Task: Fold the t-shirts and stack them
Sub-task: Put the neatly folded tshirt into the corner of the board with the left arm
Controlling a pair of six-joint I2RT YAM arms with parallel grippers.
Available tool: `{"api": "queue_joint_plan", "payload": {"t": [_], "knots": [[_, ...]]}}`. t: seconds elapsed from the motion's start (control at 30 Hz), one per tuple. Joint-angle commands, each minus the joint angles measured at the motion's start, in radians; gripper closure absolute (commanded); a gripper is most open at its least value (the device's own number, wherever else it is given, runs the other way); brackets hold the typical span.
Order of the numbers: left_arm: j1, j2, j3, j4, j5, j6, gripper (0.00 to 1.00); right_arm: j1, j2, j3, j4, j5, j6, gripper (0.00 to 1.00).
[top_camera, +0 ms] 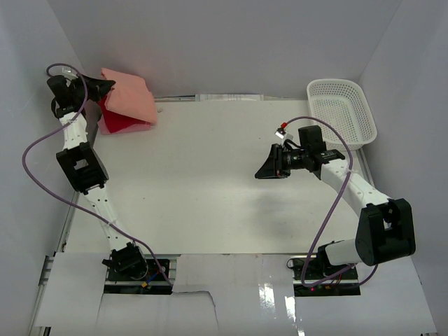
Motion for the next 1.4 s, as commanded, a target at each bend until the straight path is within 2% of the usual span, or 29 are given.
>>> {"api": "queue_joint_plan", "payload": {"t": [0.0, 0.63, 0.9, 1.23, 1.37], "knots": [[0.007, -0.076, -0.005, 0.197, 0.067, -0.089, 1.00, 0.009, -0.009, -0.009, 0.036, -0.021, 0.004, 0.70], [-0.094, -0.036, 0.004, 0.194, 0.091, -0.083, 1.00, 0.026, -0.022, -0.031, 0.054, -0.012, 0.018, 0.70], [-0.053, -0.071, -0.113, 0.199, 0.075, -0.047, 1.00, 0.026, -0.029, -0.034, 0.050, -0.019, 0.015, 0.70], [0.027, -0.033, -0.064, 0.207, 0.094, -0.072, 1.00, 0.026, -0.035, -0.032, 0.033, -0.019, 0.008, 0.70], [0.026, -0.030, -0.033, 0.208, 0.114, -0.089, 1.00, 0.028, -0.024, -0.023, 0.038, -0.021, 0.015, 0.70]]}}
